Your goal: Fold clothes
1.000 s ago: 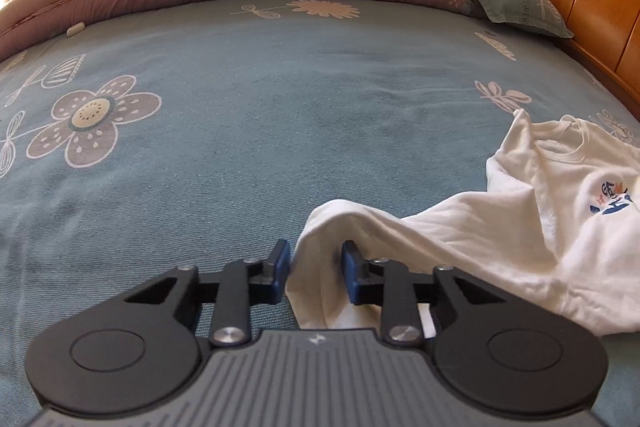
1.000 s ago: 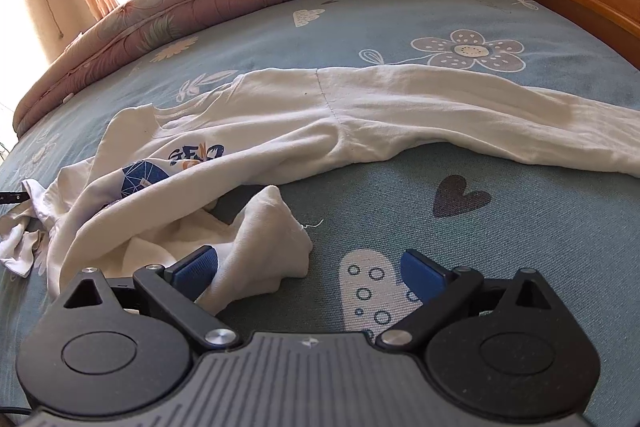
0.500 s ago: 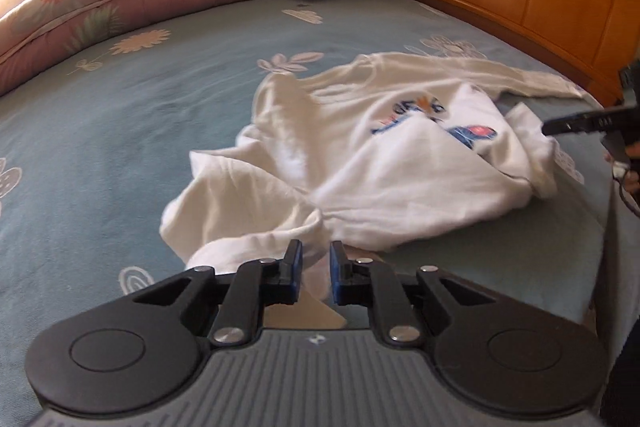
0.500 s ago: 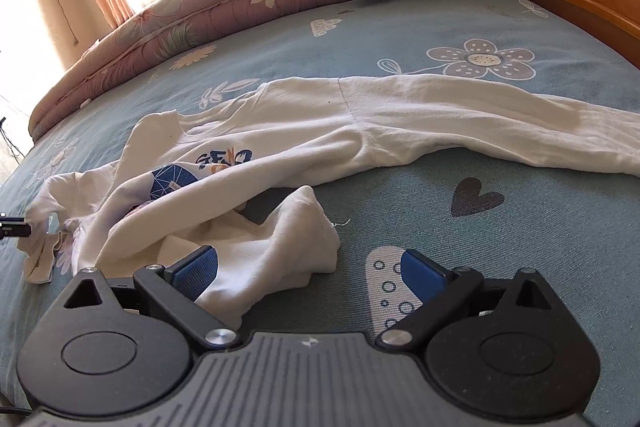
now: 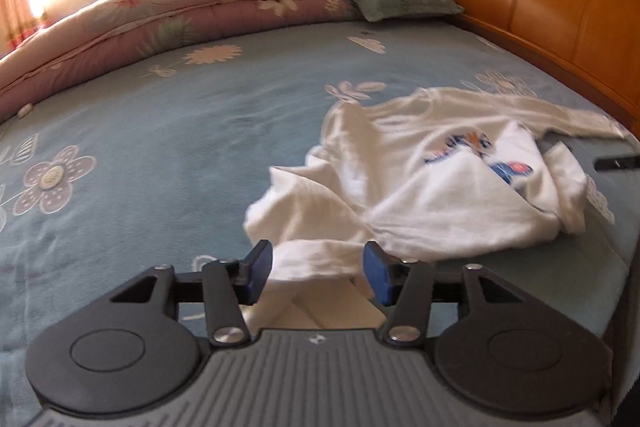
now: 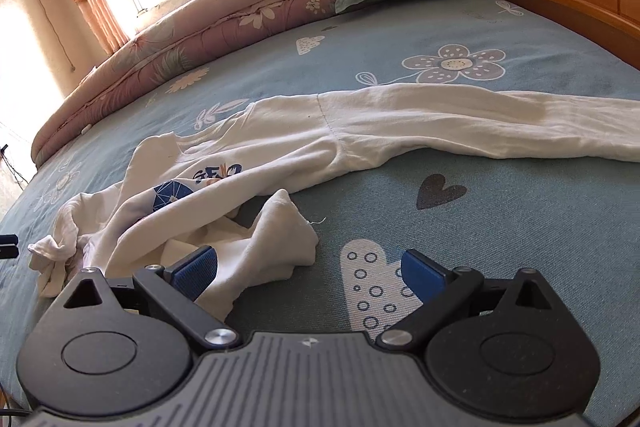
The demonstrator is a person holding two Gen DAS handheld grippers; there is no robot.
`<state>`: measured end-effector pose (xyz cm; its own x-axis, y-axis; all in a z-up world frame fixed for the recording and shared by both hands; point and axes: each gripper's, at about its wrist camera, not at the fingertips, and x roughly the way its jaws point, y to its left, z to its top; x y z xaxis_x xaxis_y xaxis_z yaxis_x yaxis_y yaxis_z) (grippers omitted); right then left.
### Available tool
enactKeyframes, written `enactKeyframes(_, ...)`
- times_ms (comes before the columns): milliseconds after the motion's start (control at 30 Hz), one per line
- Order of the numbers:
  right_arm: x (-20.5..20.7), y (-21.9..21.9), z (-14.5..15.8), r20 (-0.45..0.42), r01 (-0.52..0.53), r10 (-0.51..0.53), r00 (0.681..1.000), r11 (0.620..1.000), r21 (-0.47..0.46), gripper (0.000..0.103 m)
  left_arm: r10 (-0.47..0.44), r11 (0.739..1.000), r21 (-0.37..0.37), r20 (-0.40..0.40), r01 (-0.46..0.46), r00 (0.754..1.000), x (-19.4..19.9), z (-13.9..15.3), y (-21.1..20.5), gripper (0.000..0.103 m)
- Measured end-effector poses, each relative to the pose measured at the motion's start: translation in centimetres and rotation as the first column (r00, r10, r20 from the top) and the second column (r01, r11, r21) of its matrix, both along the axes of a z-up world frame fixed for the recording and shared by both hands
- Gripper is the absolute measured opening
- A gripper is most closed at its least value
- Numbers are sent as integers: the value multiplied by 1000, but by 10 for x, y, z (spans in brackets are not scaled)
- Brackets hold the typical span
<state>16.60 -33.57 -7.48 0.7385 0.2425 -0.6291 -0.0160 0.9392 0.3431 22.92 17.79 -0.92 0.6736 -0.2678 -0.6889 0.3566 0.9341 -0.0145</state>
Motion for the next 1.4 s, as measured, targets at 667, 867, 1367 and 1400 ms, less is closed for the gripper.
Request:
enactKeyframes(667,-5,13,-9,-14,-42,42,999,999,11,103,54,985,-140,-317,-103,947,-25,-55,-34,61)
enactKeyframes(867,-12,20,0,16,-74,74,997,997,-7,103,-53,989,-147,-218,21,974,-38,-35,-59,63)
enactKeyframes(1367,-15,23,-13,-33,-81,81,996,997,-7,103,143,990,41,-143,-138,979,-26,-70,2,65)
enactKeyframes(1400,-15,24,-13,-36,-83,83,996,997,-9,103,146,989,24,-139,-144,979,-23,-74,5,65)
